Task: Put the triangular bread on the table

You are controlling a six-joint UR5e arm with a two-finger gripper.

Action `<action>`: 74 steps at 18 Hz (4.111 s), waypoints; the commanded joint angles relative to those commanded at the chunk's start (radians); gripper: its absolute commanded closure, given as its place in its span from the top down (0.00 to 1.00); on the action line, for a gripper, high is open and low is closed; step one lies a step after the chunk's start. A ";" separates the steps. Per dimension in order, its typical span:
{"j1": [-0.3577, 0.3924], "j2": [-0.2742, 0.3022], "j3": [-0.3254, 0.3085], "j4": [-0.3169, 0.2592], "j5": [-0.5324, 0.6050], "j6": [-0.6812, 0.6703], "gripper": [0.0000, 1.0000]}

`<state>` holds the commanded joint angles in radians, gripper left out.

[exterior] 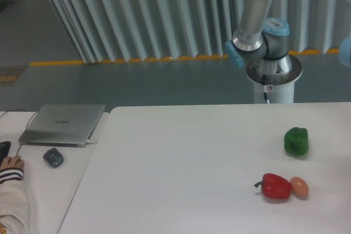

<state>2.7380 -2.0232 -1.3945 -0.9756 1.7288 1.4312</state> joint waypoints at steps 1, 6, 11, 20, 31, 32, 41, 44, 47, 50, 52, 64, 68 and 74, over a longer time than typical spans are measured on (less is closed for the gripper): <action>0.011 -0.003 0.003 0.000 -0.002 0.000 1.00; 0.051 -0.020 0.012 0.002 -0.003 0.011 1.00; 0.078 -0.034 0.023 0.023 -0.003 0.011 1.00; 0.074 -0.048 0.017 0.025 -0.002 0.008 1.00; 0.066 -0.103 0.022 0.023 0.005 -0.002 1.00; 0.066 -0.104 0.022 0.023 0.005 0.000 1.00; 0.065 -0.107 0.006 0.018 0.005 0.002 1.00; 0.061 -0.120 0.002 0.020 0.005 -0.002 1.00; 0.061 -0.126 0.000 0.021 0.005 -0.002 1.00; 0.061 -0.130 0.003 0.021 0.005 -0.005 1.00; 0.061 -0.132 0.005 0.021 0.005 -0.005 1.00; 0.071 -0.157 0.031 0.017 0.003 -0.034 0.33; 0.069 -0.144 0.031 -0.030 0.002 -0.063 0.18; 0.114 -0.101 0.052 -0.107 -0.162 -0.101 0.18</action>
<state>2.8516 -2.1246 -1.3423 -1.0829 1.5664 1.3300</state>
